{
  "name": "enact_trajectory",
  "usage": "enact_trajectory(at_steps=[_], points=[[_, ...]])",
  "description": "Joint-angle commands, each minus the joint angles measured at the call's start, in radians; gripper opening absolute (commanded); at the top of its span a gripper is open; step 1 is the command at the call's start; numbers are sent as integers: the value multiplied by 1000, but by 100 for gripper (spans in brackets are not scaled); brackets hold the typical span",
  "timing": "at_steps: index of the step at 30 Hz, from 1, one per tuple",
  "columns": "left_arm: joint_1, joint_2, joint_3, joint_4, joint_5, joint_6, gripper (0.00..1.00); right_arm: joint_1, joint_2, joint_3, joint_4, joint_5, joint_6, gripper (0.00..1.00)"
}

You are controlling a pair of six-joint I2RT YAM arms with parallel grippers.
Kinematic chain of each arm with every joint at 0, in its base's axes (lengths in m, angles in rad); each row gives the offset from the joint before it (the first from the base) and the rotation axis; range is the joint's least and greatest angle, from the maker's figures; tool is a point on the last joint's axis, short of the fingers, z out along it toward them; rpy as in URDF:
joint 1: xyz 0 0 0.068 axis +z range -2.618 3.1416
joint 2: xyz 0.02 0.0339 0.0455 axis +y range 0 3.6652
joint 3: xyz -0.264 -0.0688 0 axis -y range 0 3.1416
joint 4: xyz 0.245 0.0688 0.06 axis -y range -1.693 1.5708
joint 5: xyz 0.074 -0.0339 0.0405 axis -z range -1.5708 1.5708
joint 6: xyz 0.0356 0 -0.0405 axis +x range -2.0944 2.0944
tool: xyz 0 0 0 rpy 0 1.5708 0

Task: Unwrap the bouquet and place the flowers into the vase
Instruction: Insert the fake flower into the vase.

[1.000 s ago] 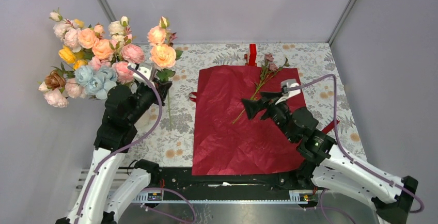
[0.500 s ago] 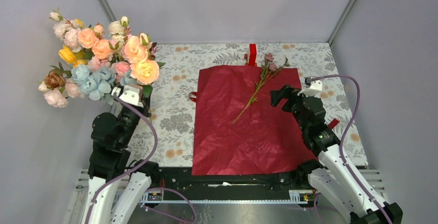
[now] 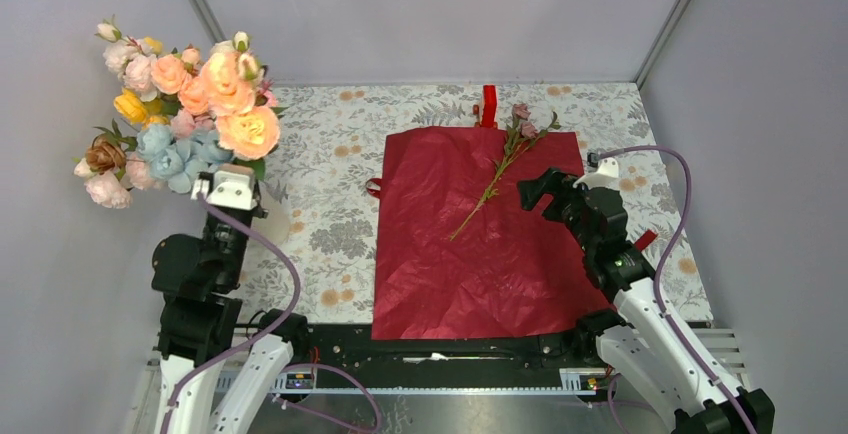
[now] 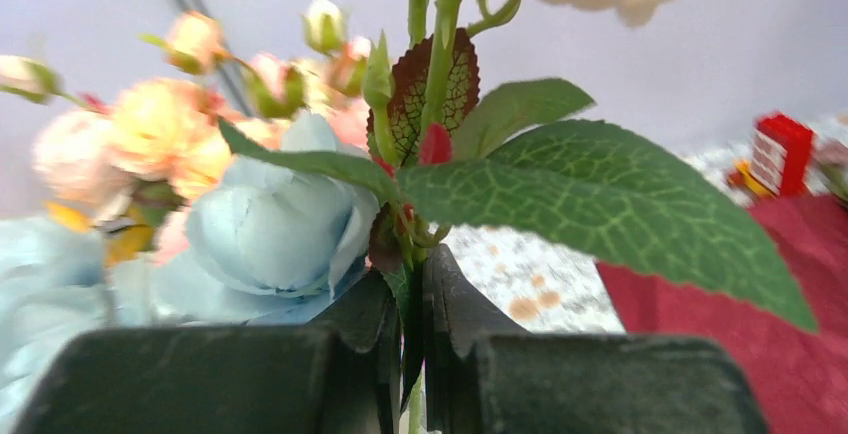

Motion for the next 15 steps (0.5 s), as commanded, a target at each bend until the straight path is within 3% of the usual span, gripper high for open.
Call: enact_trajectory(at_steps=[1,15], points=[[4,-56,-38,259,-136,77,0,-9,-15,-6,46,-15,13,100],[4,58,28,379,-124,74,0,-21,-47,-52,58,-38,16,100]])
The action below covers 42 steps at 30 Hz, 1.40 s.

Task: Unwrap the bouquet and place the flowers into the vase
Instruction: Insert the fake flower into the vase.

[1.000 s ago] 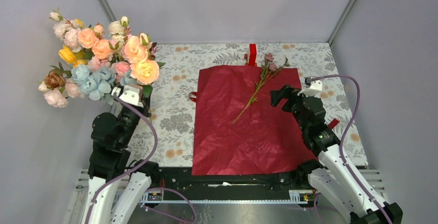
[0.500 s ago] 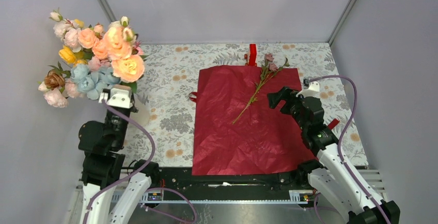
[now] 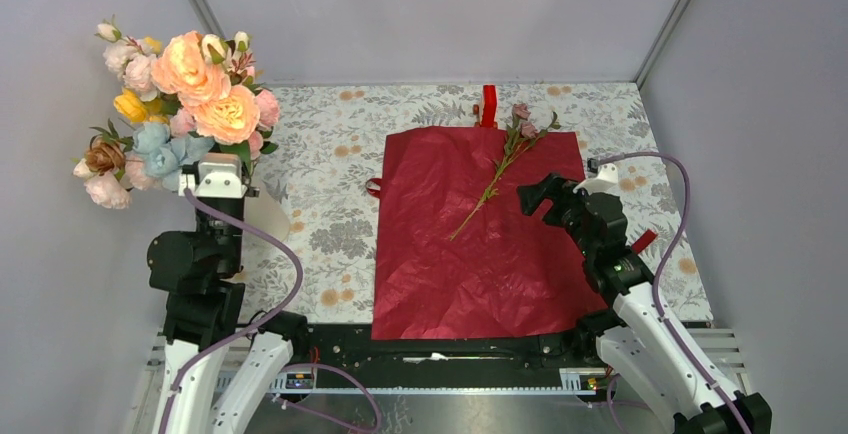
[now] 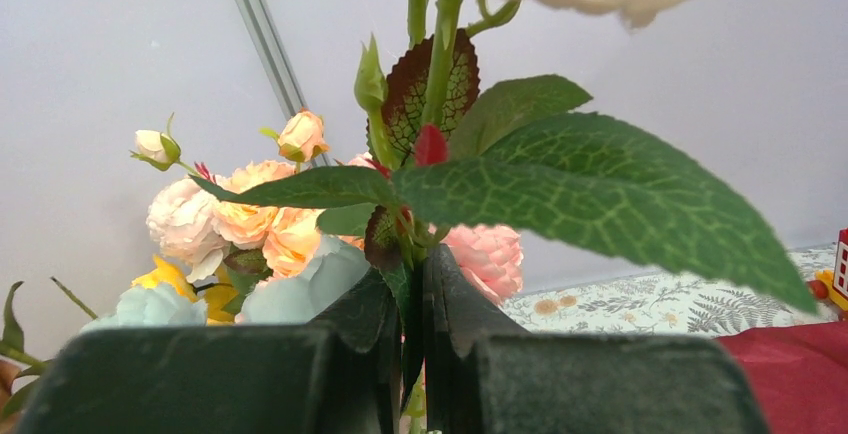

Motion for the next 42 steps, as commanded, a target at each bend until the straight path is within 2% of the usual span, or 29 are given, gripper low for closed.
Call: enact_trajectory(at_steps=[1,23,29,34,42], points=[[4,43,55,87,-23,11,0,-11,-26,-12,41,-15,3,100],[11,13,-84,67,-132,-12,0,-28,-79,-57,26,-27,1,99],[21,10,-102,7,-208,-65,0,-29,-86,-68,26,-30,6,99],[29,-1,-128,-36,-202,-129,0,-32,-87,-71,26,-32,5,99],[42,12,-128,-46,-272,-146,0,-34,-91,-73,26,-33,9,99]])
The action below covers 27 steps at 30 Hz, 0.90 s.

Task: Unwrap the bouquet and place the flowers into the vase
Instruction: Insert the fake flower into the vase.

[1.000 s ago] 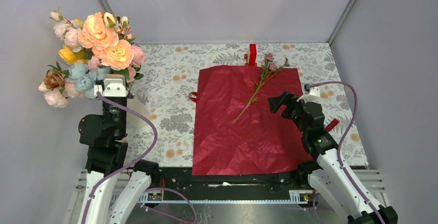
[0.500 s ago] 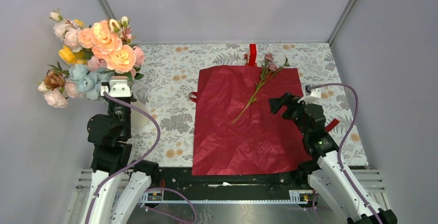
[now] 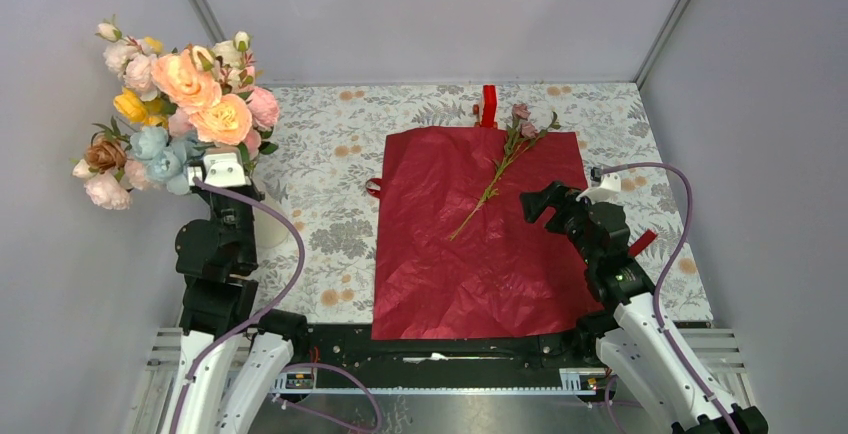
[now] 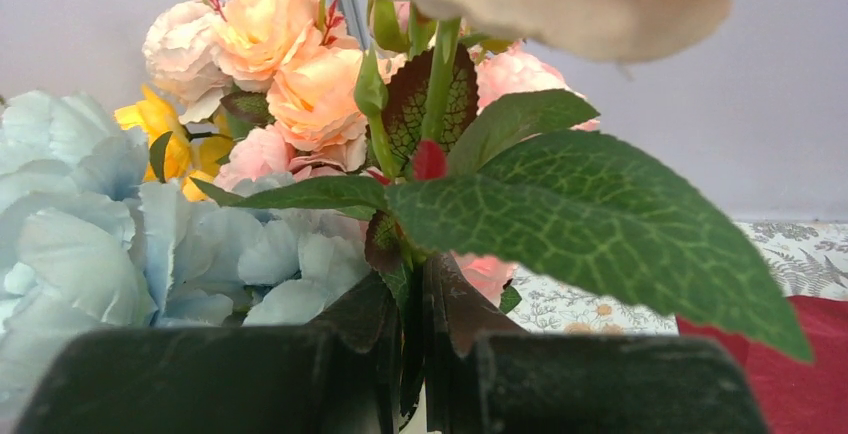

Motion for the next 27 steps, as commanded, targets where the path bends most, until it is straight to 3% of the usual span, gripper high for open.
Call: enact_trajectory(at_steps=[1,8,19,27], points=[[12,10,-7,-11,-89,-31,0,-10,-14,-3,27,-10,9,99],[18,-13,-51,17,-128,-54,0,-11,-15,-9,28,-10,12,99],[24,-5,-57,-80,-142,-184,0,-11,-17,-20,29,-10,16,99],[36,7,-71,-66,-198,-147,0,-11,-24,-28,27,-10,19,99]])
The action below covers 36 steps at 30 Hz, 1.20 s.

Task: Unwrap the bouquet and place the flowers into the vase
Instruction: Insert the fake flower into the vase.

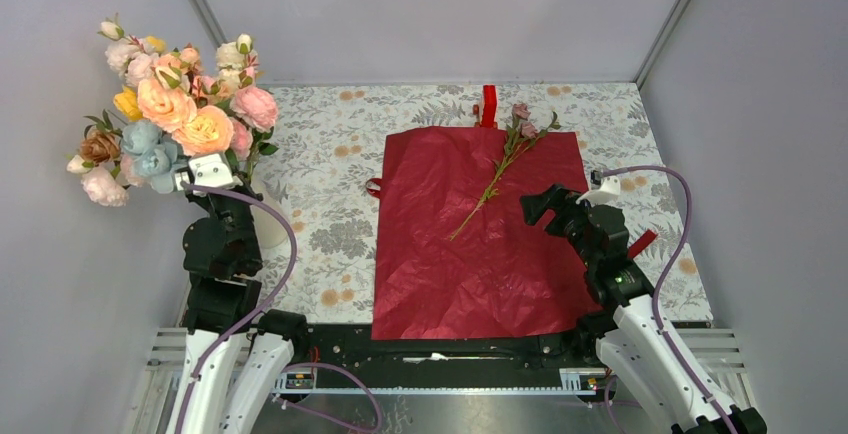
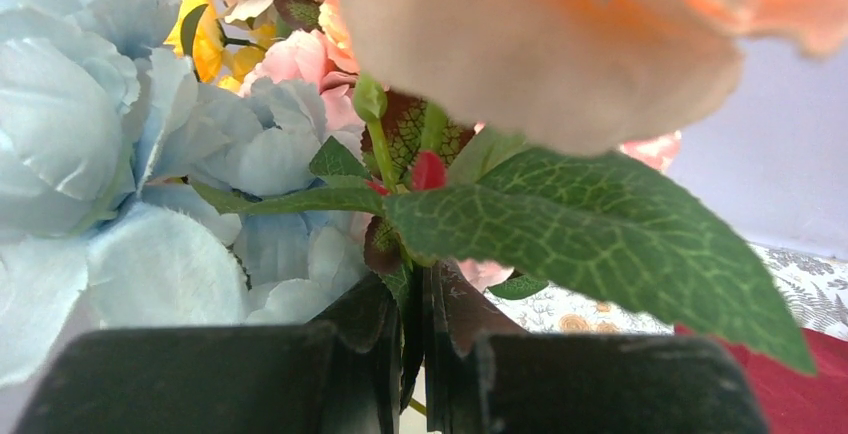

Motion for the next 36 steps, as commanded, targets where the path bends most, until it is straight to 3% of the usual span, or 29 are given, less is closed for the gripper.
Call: enact_trajectory(at_steps=[1,9,23,36], points=[[17,13,-34,-40,-65,12,0,-8,-13,-4,28,-10,7,99],[44,15,-62,49,-38,47,0,-9,-16,-11,28,-10,7,99],[91,47,-46,-16,34,-45,0,-11,-17,-25,29,-10,10,99],[96,-47,-70,34,29,-70,0,-11,-17,-30,27,-10,16,99]])
